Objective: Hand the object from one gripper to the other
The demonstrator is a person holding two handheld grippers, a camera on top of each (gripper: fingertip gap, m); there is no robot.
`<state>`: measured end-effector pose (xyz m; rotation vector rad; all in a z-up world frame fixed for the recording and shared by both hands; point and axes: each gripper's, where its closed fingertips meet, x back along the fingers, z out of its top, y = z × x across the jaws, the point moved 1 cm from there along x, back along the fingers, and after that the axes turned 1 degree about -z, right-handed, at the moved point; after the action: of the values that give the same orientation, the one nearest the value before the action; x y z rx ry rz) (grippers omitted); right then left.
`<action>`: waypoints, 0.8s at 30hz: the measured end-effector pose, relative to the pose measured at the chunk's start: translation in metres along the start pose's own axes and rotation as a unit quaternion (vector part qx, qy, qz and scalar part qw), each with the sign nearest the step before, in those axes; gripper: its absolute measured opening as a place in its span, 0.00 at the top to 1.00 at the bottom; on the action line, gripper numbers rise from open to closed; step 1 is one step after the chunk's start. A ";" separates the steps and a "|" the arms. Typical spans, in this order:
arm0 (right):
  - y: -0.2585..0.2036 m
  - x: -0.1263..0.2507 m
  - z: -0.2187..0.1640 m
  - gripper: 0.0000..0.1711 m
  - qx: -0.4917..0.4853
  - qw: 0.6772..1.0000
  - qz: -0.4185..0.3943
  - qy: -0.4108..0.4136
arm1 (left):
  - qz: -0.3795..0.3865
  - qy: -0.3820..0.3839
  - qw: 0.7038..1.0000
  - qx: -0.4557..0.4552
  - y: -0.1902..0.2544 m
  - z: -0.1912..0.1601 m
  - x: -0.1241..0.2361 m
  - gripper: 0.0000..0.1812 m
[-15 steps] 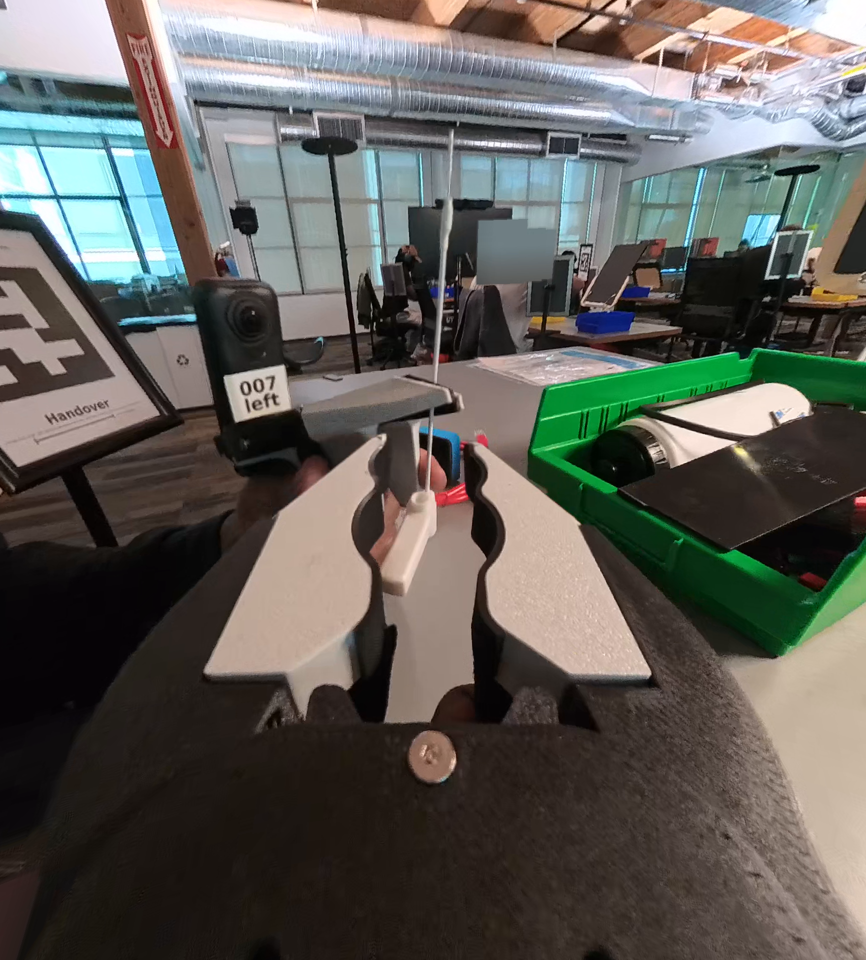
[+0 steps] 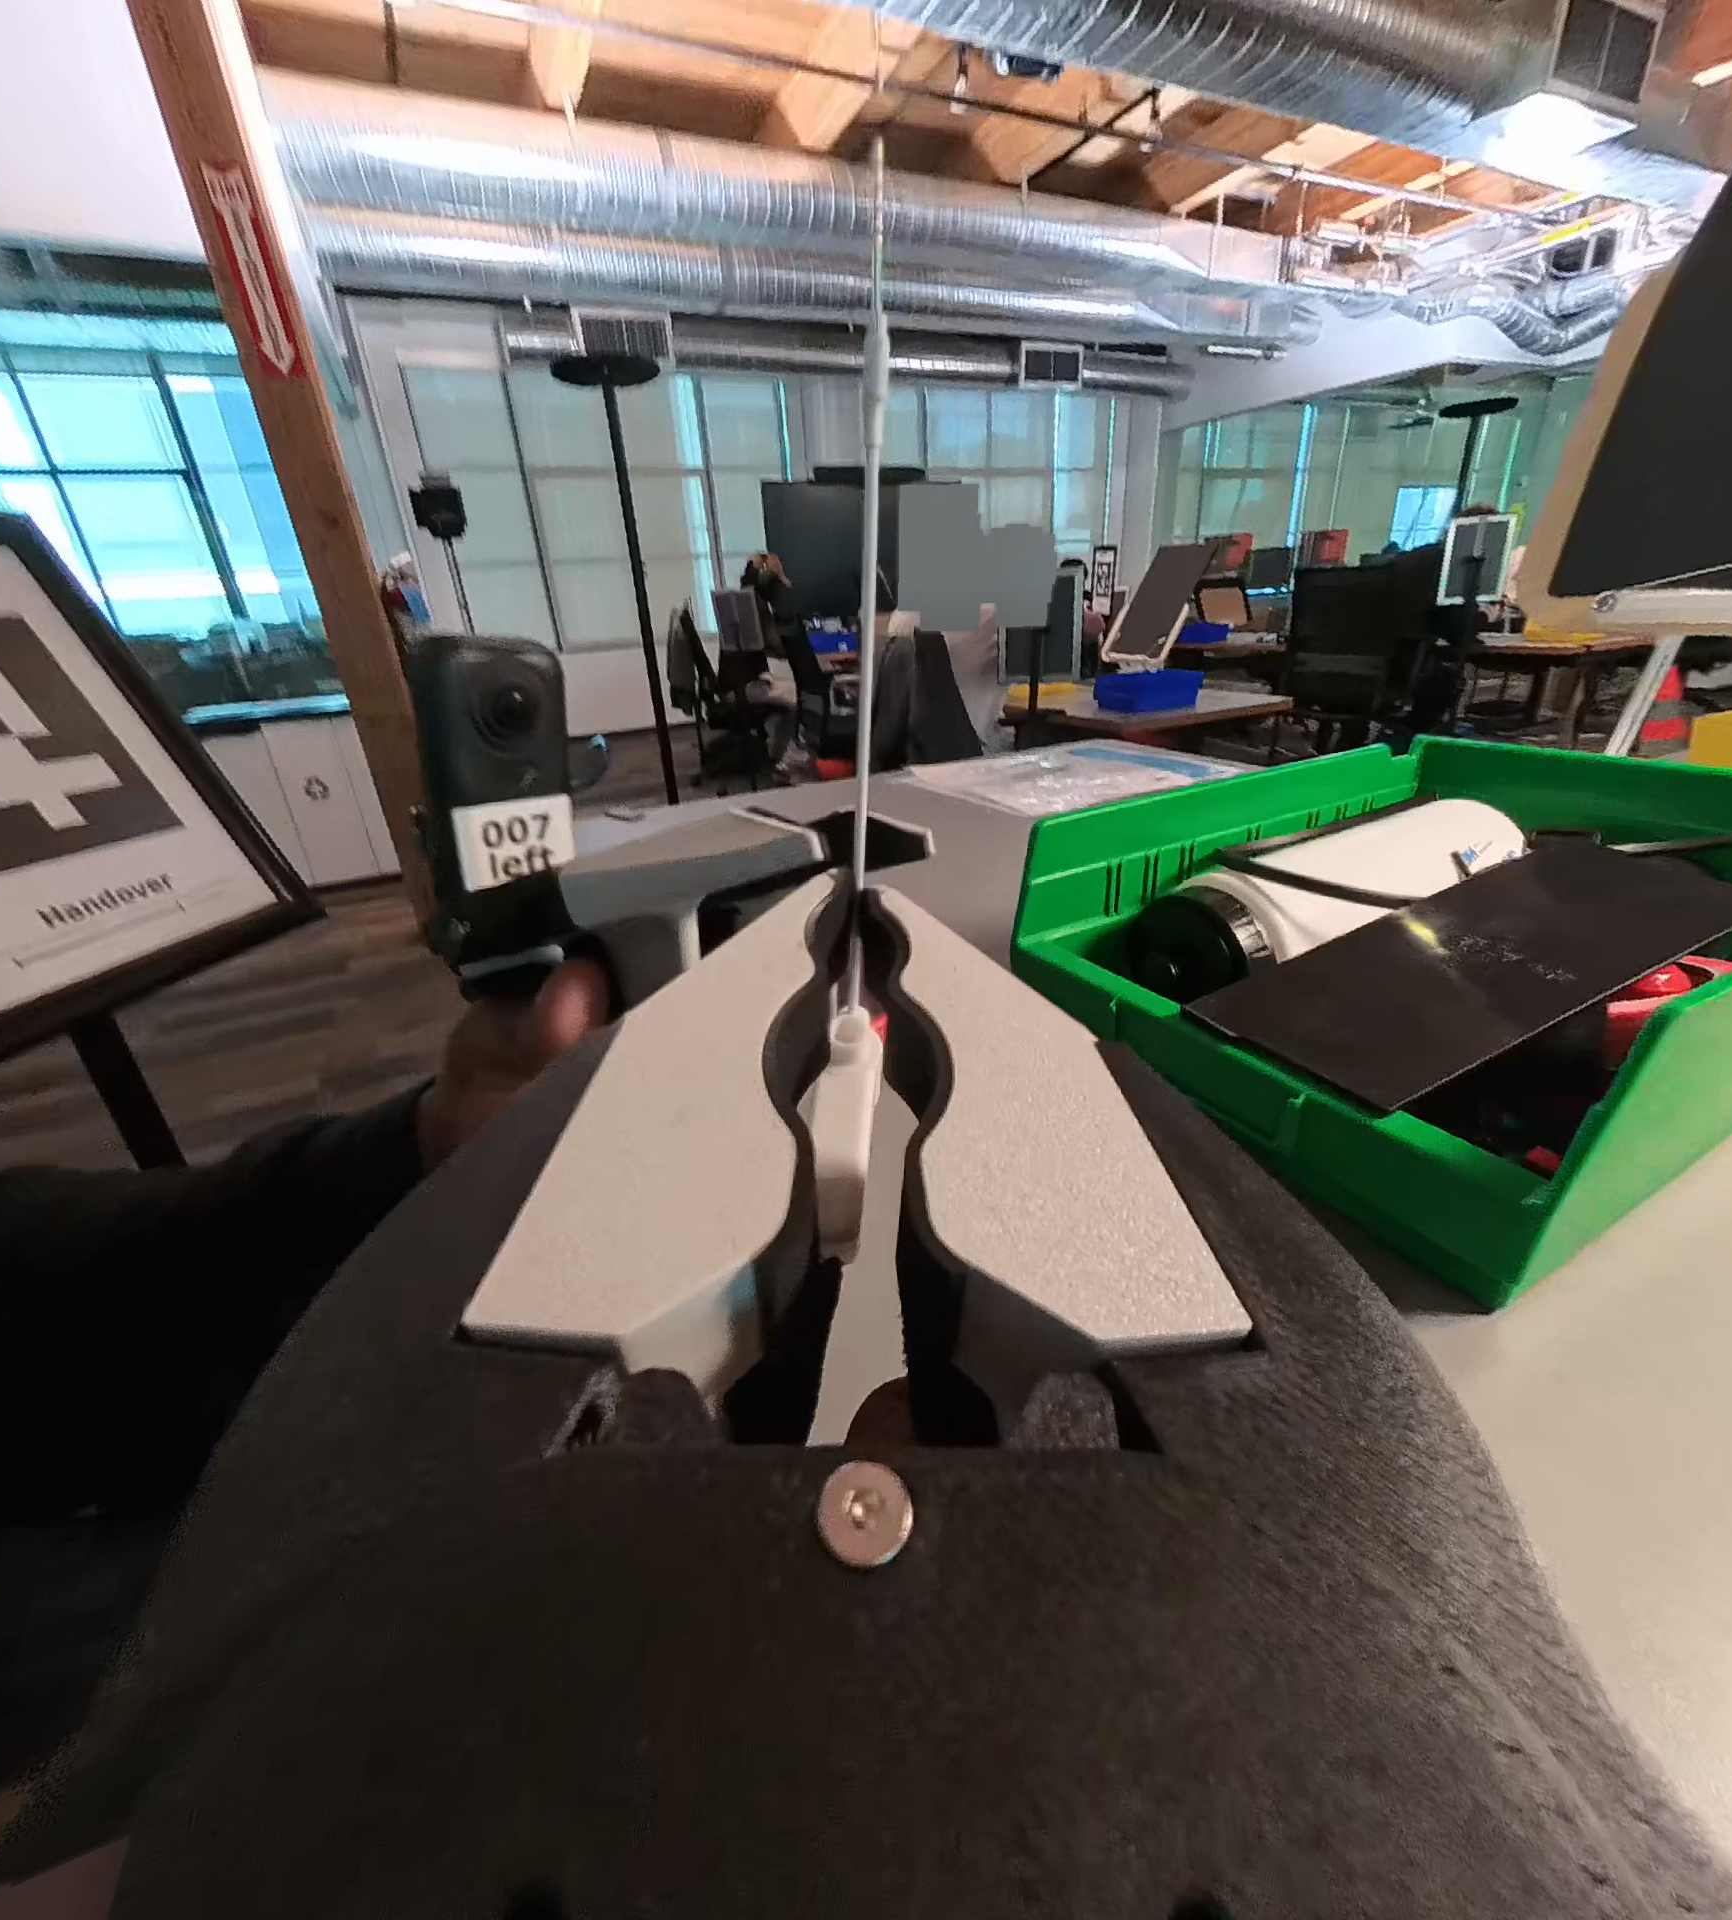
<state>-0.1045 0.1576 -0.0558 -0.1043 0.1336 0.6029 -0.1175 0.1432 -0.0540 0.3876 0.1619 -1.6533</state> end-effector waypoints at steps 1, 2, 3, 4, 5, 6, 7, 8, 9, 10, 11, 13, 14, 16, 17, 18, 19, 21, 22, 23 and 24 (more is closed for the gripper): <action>0.000 0.002 0.004 0.99 -0.009 1.000 0.004 0.010 | -0.004 -0.001 1.000 0.007 0.000 0.000 0.000 0.84; 0.000 0.004 0.007 0.99 -0.017 1.000 0.010 0.019 | -0.010 -0.004 1.000 0.011 0.001 -0.001 0.000 0.84; -0.001 0.005 0.010 0.99 -0.025 0.999 0.017 0.027 | -0.017 -0.008 1.000 0.013 0.003 -0.002 -0.001 0.84; -0.002 0.006 0.012 0.99 -0.032 0.999 0.025 0.032 | -0.028 -0.014 0.999 0.014 0.006 -0.004 -0.002 0.84; -0.004 0.006 0.012 0.99 -0.039 0.998 0.033 0.035 | -0.040 -0.020 0.999 0.015 0.010 -0.005 -0.003 0.85; -0.005 0.006 0.012 0.99 -0.043 0.998 0.038 0.036 | -0.049 -0.026 0.998 0.016 0.013 -0.007 -0.004 0.86; -0.006 0.005 0.011 0.99 -0.046 0.997 0.043 0.038 | -0.056 -0.032 0.998 0.016 0.016 -0.008 -0.005 0.86; -0.008 0.004 0.010 0.99 -0.047 0.997 0.048 0.038 | -0.061 -0.038 0.997 0.016 0.018 -0.010 -0.005 0.88; -0.010 0.004 0.010 0.99 -0.048 0.997 0.052 0.039 | -0.067 -0.044 0.997 0.016 0.020 -0.011 -0.006 0.89; -0.011 0.003 0.009 0.99 -0.048 0.997 0.055 0.039 | -0.075 -0.050 0.996 0.018 0.023 -0.013 -0.007 0.91; -0.012 0.002 0.008 0.99 -0.048 0.996 0.057 0.039 | -0.084 -0.056 0.995 0.018 0.026 -0.015 -0.007 0.93; -0.014 0.000 0.007 0.99 -0.049 0.996 0.061 0.039 | -0.094 -0.066 0.993 0.013 0.030 -0.018 -0.008 0.98; -0.014 0.000 0.007 0.99 -0.048 0.996 0.060 0.039 | -0.092 -0.068 0.993 0.008 0.031 -0.018 -0.008 0.99; -0.013 0.000 0.007 0.98 -0.046 0.997 0.054 0.038 | -0.081 -0.067 0.994 0.001 0.029 -0.018 -0.009 0.99; -0.011 0.001 0.007 0.94 -0.047 0.997 0.051 0.035 | -0.069 -0.064 0.996 -0.001 0.026 -0.017 -0.009 0.99; -0.009 0.002 0.006 0.90 -0.047 0.997 0.049 0.028 | -0.055 -0.057 0.997 -0.003 0.021 -0.015 -0.008 0.99; -0.008 0.003 0.004 0.87 -0.046 0.998 0.049 0.017 | -0.046 -0.048 0.998 0.001 0.017 -0.013 -0.007 0.99; -0.007 0.005 -0.003 0.84 -0.035 0.998 0.052 -0.014 | -0.044 -0.029 0.998 0.021 0.012 -0.007 -0.003 0.99; -0.007 0.006 -0.007 0.84 -0.026 0.998 0.055 -0.031 | -0.044 -0.020 0.998 0.033 0.010 -0.005 -0.002 0.99; -0.008 0.007 -0.010 0.84 -0.017 0.997 0.057 -0.045 | -0.045 -0.012 0.998 0.043 0.008 -0.003 0.000 0.99; -0.008 0.008 -0.012 0.84 -0.012 0.997 0.058 -0.054 | -0.048 -0.007 0.998 0.050 0.007 -0.001 0.001 0.99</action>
<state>-0.0946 0.1541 -0.0686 -0.0871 0.0268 0.7238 -0.1108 0.1419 -0.0548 0.4501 0.0883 -1.7633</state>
